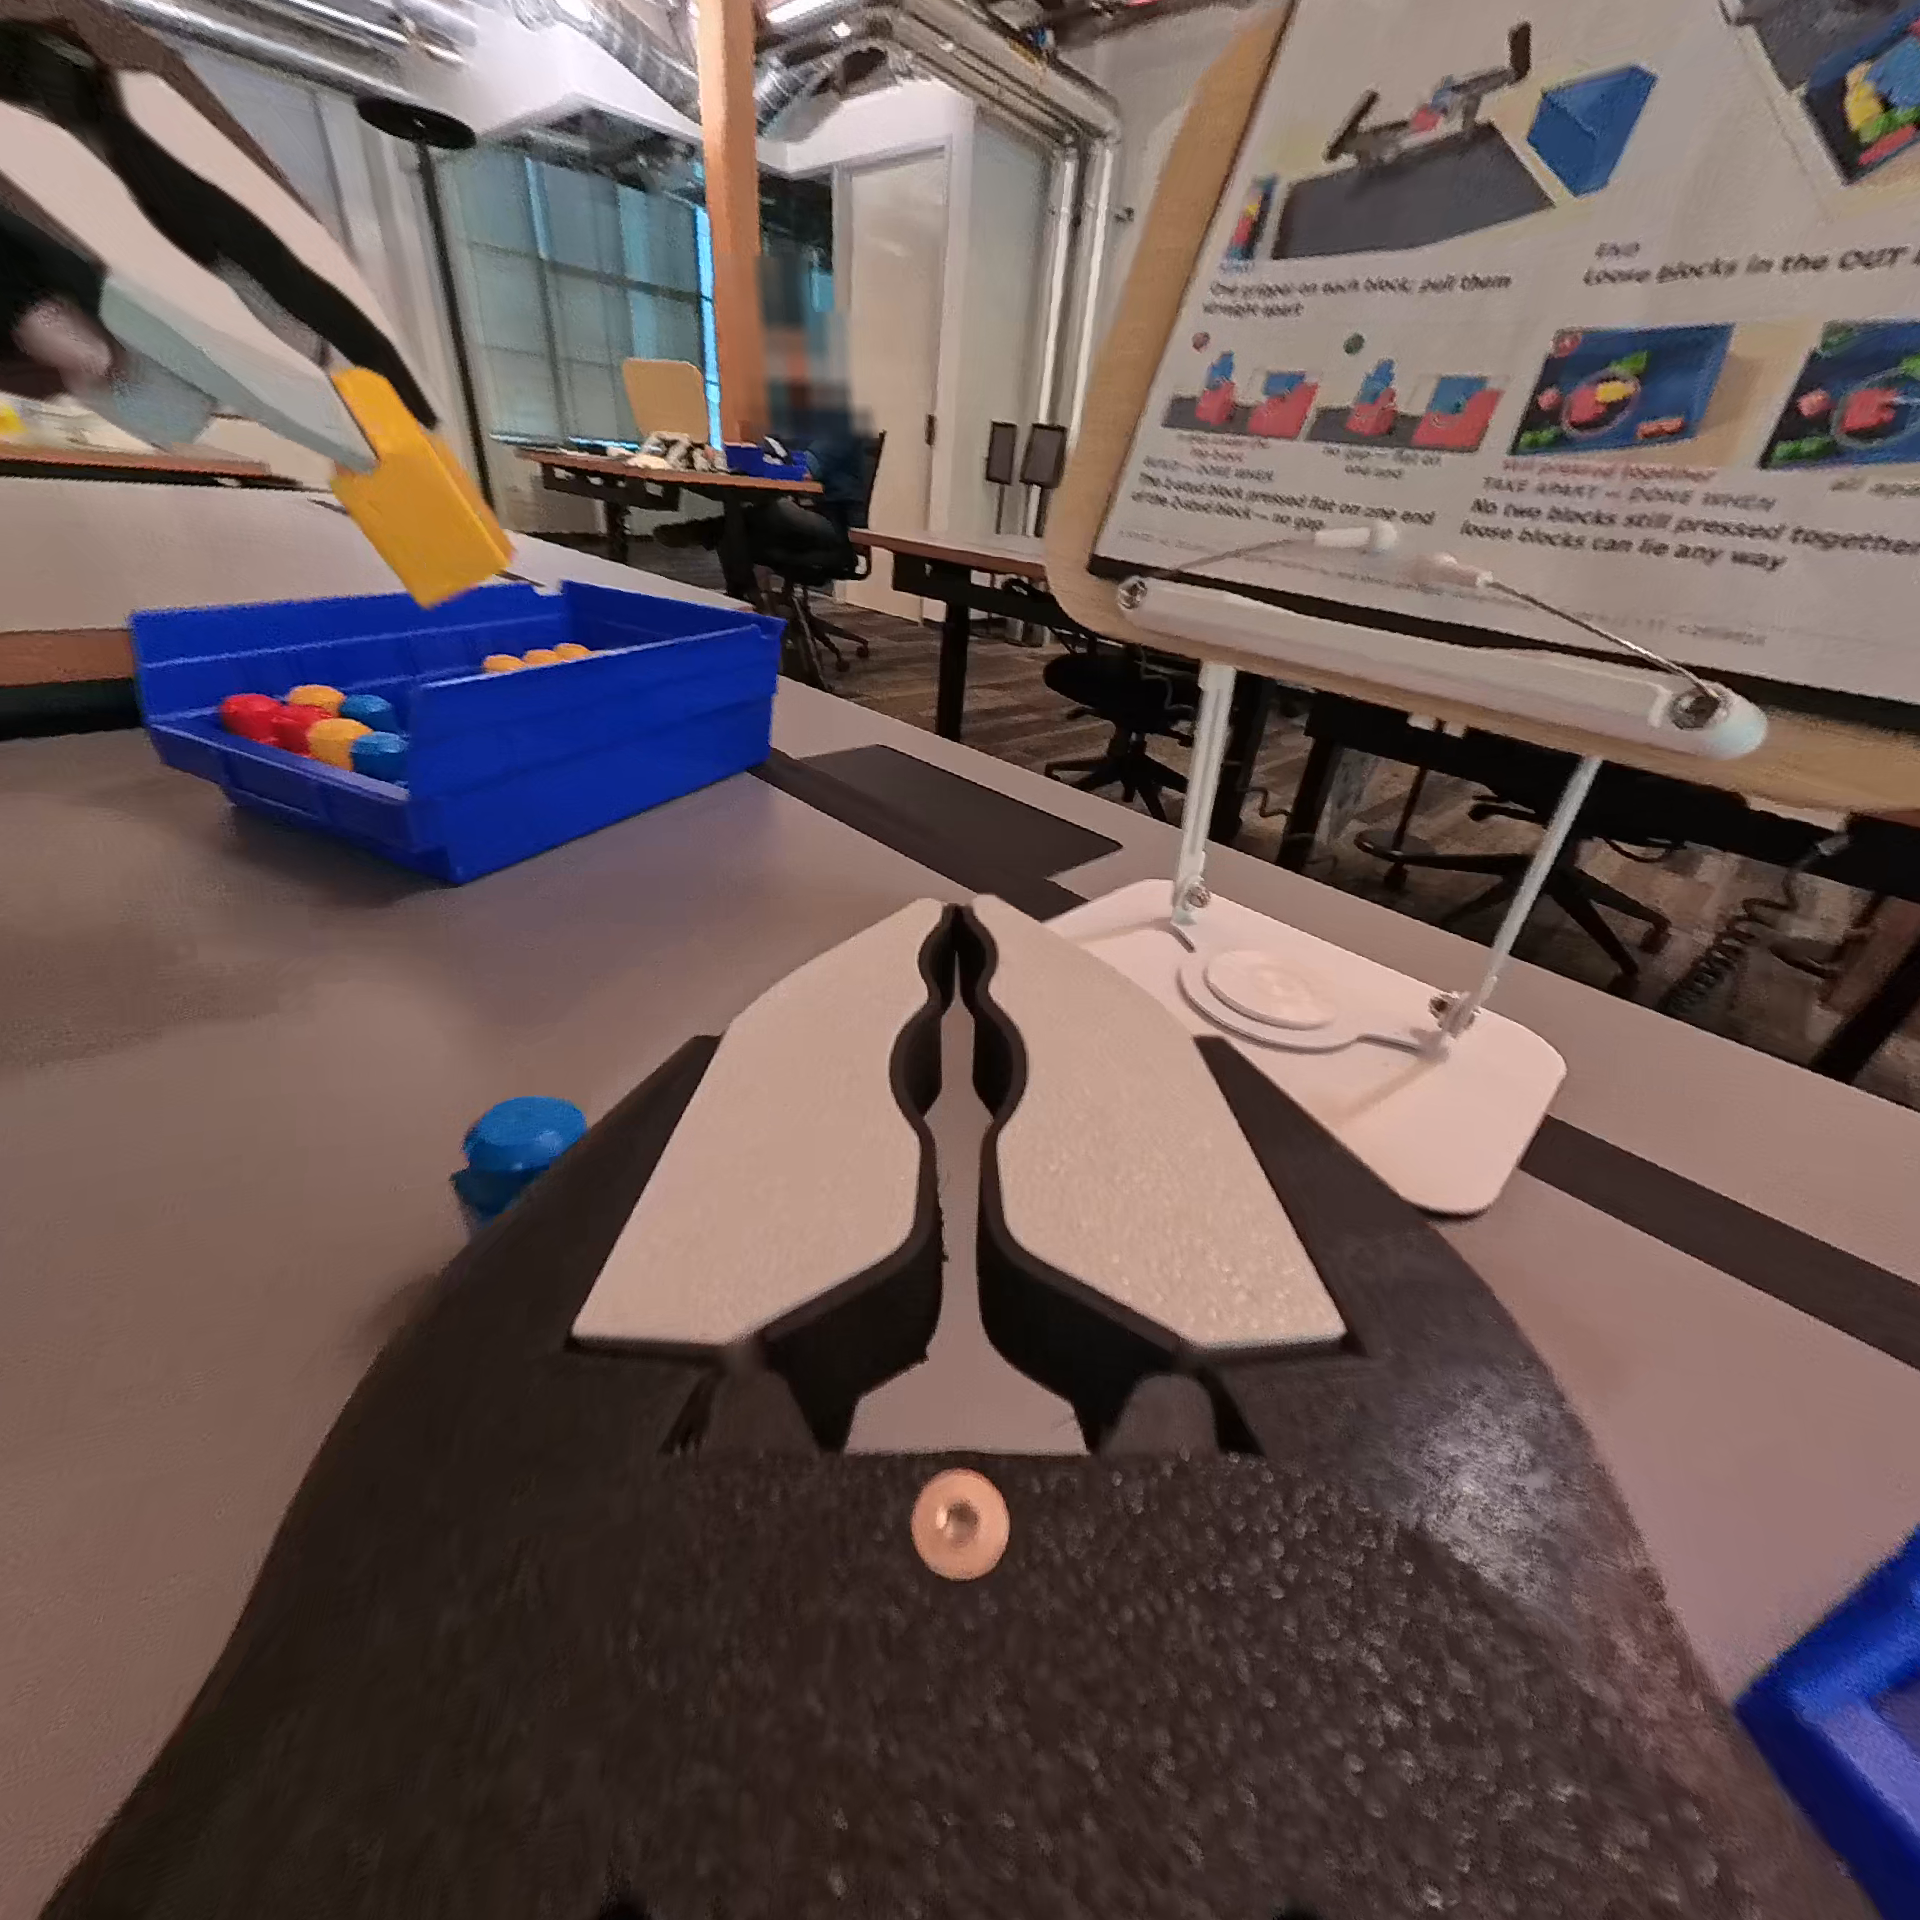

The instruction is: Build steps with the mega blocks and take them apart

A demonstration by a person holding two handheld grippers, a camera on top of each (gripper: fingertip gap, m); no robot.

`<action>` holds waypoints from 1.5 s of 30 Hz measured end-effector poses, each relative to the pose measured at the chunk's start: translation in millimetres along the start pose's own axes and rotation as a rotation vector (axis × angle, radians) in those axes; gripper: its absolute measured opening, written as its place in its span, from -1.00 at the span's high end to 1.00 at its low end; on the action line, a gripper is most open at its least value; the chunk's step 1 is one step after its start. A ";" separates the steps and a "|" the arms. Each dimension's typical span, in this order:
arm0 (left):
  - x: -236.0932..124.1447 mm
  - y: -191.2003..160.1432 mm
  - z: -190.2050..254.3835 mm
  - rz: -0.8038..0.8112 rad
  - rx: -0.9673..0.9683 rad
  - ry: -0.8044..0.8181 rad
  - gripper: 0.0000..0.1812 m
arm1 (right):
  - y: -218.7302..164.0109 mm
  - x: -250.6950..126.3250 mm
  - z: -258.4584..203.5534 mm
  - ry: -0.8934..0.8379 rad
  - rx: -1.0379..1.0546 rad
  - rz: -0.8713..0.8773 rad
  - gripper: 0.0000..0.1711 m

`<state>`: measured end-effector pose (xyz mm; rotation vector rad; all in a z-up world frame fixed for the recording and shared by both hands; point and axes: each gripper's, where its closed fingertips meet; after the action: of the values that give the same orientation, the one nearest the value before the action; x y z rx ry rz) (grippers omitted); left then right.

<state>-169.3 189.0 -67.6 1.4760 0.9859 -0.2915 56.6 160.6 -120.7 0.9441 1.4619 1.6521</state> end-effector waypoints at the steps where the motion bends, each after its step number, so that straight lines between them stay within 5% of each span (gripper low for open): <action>1: 7.2 7.3 19.9 0.006 0.048 -0.046 0.66 | 3.0 -1.6 -5.4 0.037 -0.002 0.009 1.00; 8: 58.4 22.2 134.2 0.023 0.276 -0.331 0.66 | 6.1 -22.5 -68.2 0.471 -0.005 -0.059 0.76; 15: 88.0 22.5 187.9 0.051 0.359 -0.502 0.66 | -19.9 -47.5 -121.0 0.743 -0.110 -0.248 0.51; 29: 92.4 22.9 204.7 0.156 0.368 -0.586 0.67 | -37.3 -58.4 -139.2 0.851 -0.105 -0.323 0.55; 45: 87.4 14.2 163.4 0.221 0.240 -0.455 0.70 | -81.6 -32.0 -152.1 0.694 -0.222 -0.444 0.56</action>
<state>-46.2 77.1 -150.4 1.6240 0.4292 -0.5701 -58.7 69.5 -216.9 -0.1146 1.7087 1.8181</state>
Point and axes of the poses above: each gripper's, where its closed fingertips meet, x out along the fingers, y out of its top, z = x × y across the jaws, and after that the axes turned 9 degrees about -y, right-handed
